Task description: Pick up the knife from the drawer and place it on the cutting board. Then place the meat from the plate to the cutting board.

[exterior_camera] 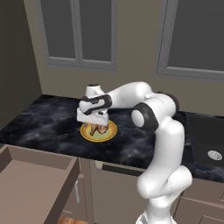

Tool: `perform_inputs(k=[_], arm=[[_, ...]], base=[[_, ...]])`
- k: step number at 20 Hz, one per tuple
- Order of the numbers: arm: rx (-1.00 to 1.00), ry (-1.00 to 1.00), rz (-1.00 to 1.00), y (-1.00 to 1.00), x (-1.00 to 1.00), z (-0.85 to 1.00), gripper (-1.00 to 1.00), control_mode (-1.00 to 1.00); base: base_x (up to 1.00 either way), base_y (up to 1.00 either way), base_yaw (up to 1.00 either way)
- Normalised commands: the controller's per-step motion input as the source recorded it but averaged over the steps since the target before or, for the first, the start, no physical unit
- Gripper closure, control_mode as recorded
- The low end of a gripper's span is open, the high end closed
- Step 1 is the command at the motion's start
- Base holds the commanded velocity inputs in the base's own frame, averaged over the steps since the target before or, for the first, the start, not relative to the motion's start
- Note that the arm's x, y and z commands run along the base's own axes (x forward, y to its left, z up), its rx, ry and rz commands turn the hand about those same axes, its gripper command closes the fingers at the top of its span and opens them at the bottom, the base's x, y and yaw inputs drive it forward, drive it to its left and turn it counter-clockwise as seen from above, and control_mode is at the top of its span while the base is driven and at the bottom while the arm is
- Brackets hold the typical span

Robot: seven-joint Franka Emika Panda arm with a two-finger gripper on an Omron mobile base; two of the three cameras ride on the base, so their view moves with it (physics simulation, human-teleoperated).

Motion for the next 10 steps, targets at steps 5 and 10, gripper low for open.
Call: perform_inputs(k=[5, 10], arm=[[-0.03, 0.00, -0.07, 0.01, 0.00, -0.24, -1.00, -1.00], [-0.03, 0.00, -0.12, 0.00, 0.00, -0.20, -1.00, -1.00]], base=[[0.00, 0.00, 0.00], [0.00, 0.00, 0.00]])
